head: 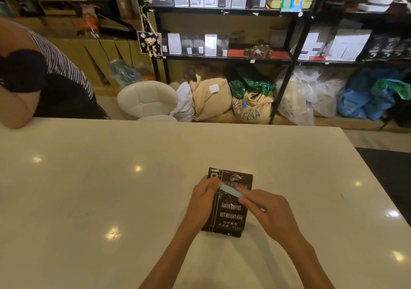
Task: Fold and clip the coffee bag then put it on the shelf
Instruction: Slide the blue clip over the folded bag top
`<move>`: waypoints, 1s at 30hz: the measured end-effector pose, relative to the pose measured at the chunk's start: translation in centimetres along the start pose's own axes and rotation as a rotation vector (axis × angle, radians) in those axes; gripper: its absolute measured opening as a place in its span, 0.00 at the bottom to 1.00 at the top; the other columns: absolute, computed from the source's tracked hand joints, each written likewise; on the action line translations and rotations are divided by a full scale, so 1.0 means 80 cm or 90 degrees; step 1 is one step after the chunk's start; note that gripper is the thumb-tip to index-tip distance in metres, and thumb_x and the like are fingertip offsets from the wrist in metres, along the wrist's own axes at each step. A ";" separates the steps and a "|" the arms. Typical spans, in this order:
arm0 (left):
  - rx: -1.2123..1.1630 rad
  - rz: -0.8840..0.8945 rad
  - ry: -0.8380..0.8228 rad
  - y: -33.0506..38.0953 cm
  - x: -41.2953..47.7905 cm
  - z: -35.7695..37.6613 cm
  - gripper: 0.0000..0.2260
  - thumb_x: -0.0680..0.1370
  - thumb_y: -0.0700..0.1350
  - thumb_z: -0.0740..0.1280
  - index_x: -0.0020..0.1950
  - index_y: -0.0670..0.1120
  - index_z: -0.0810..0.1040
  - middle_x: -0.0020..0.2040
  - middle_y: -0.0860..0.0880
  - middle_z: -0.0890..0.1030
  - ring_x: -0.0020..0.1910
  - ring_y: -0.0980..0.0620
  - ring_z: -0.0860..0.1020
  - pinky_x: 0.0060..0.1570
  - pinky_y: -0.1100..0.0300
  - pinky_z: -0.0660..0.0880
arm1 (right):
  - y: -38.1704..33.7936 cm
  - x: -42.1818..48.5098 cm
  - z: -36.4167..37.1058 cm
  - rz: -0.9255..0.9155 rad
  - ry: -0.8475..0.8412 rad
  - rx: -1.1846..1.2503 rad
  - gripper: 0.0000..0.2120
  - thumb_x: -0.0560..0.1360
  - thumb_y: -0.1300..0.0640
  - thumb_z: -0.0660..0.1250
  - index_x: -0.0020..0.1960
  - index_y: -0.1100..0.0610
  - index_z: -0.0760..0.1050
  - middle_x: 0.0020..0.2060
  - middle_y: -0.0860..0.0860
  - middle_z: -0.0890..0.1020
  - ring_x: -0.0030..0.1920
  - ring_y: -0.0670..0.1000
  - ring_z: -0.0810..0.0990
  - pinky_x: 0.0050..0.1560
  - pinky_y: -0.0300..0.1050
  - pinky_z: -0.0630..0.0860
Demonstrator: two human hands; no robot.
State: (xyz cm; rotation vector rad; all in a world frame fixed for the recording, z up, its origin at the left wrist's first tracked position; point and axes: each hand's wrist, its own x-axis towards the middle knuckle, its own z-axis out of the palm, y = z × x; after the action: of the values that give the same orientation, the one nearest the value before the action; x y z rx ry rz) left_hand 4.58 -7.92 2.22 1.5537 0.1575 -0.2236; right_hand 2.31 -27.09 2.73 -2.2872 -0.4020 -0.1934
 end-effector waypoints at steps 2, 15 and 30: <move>-0.013 0.005 -0.017 0.001 0.003 -0.002 0.17 0.83 0.51 0.57 0.54 0.39 0.76 0.46 0.40 0.83 0.44 0.42 0.84 0.44 0.49 0.81 | -0.007 -0.002 -0.003 0.068 -0.006 0.133 0.16 0.77 0.46 0.67 0.61 0.49 0.81 0.43 0.31 0.84 0.44 0.37 0.81 0.40 0.26 0.73; 0.080 0.114 -0.005 -0.029 0.014 -0.012 0.07 0.82 0.46 0.61 0.56 0.53 0.78 0.56 0.48 0.79 0.52 0.47 0.81 0.50 0.43 0.81 | 0.029 -0.033 -0.080 0.305 0.126 0.277 0.09 0.75 0.66 0.71 0.46 0.52 0.84 0.31 0.41 0.83 0.28 0.41 0.73 0.28 0.31 0.71; -0.092 -0.007 -0.008 -0.047 0.029 0.014 0.40 0.78 0.35 0.66 0.75 0.67 0.49 0.65 0.40 0.77 0.53 0.43 0.84 0.44 0.50 0.83 | 0.028 0.035 0.002 0.377 -0.039 0.406 0.16 0.75 0.58 0.72 0.56 0.60 0.66 0.46 0.53 0.86 0.36 0.46 0.85 0.32 0.33 0.76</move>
State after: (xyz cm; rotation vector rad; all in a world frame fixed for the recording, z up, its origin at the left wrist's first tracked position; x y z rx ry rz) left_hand 5.88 -9.13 -1.94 1.4085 0.1691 -0.2259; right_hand 5.69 -27.74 1.80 -1.6864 0.1809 0.2719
